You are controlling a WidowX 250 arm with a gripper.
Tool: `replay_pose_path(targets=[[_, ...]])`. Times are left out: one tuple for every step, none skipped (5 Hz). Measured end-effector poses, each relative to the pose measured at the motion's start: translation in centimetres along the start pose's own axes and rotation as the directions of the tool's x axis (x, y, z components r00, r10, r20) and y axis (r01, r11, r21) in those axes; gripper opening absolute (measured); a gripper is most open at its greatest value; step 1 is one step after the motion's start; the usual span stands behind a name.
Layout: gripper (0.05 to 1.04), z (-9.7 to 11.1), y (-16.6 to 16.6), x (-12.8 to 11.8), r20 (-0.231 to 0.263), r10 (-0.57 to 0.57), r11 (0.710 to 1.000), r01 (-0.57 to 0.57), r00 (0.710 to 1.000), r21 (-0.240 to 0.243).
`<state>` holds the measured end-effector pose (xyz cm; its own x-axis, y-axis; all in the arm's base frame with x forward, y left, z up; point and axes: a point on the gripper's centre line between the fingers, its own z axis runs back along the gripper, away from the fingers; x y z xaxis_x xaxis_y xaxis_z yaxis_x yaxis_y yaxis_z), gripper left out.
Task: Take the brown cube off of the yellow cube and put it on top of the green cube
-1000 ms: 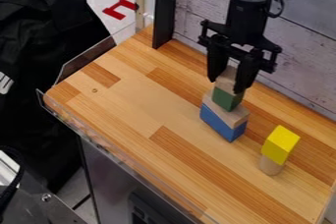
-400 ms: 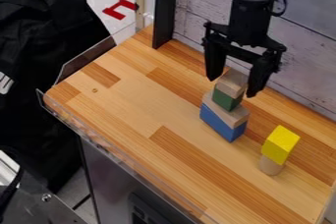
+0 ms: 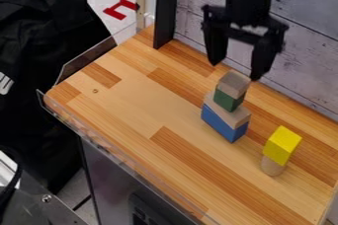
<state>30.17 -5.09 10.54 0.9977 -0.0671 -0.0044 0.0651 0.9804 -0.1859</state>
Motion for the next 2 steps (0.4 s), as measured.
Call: replay_pose_path(targets=[[1.0, 4.2, -0.8, -0.1, 0.092, -0.022, 0.999, 0.018, 0.995, 0.046], [1.001, 4.5, -3.4, -0.3, 0.09, -0.101, 0.992, 0.094, 0.991, 0.084]])
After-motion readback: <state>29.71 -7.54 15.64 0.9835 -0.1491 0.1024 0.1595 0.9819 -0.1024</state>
